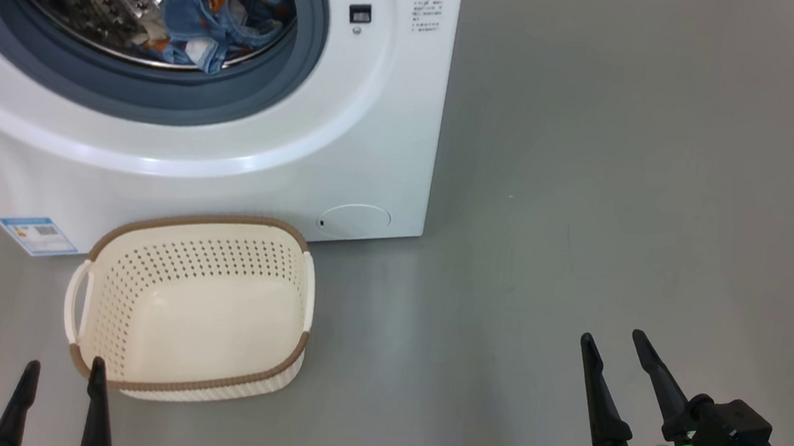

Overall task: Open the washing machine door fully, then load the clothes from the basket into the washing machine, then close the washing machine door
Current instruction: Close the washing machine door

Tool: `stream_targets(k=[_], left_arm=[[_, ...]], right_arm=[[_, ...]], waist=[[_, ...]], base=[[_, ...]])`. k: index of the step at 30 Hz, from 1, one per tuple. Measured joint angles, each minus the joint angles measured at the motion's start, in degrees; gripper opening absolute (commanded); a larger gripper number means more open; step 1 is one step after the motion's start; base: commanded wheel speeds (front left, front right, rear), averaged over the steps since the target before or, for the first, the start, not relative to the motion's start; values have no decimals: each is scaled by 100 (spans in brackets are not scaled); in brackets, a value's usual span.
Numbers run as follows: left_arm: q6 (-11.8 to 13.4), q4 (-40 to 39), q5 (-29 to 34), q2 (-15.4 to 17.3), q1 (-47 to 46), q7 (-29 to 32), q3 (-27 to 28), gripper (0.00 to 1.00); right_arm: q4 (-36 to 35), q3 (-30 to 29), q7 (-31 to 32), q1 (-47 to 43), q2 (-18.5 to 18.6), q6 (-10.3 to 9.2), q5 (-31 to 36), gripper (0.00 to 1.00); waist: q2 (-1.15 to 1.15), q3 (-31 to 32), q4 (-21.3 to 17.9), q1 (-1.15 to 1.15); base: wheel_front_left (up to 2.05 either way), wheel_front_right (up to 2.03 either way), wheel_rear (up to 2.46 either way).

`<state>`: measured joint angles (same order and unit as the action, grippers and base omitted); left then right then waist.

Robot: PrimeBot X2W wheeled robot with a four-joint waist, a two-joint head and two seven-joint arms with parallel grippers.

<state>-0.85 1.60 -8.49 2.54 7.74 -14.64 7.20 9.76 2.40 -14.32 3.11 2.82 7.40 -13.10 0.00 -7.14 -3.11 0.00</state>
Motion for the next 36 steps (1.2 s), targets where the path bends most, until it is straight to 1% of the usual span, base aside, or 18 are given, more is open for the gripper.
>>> stream_targets(k=[7, 36], left_arm=[[-35, -14, -14, -1, -64, 0, -24, 100], [-16, -105, -12, -1, -43, 0, -125, 100]], right_arm=[[3, -9, 0, 0, 0, 0, 0, 100], [4, -47, 0, -97, 0, 0, 56, 100]], waist=[[0, 14, 28, 0], [0, 295, 126, 0]], base=[[-29, 29, 0], [0, 0, 0]])
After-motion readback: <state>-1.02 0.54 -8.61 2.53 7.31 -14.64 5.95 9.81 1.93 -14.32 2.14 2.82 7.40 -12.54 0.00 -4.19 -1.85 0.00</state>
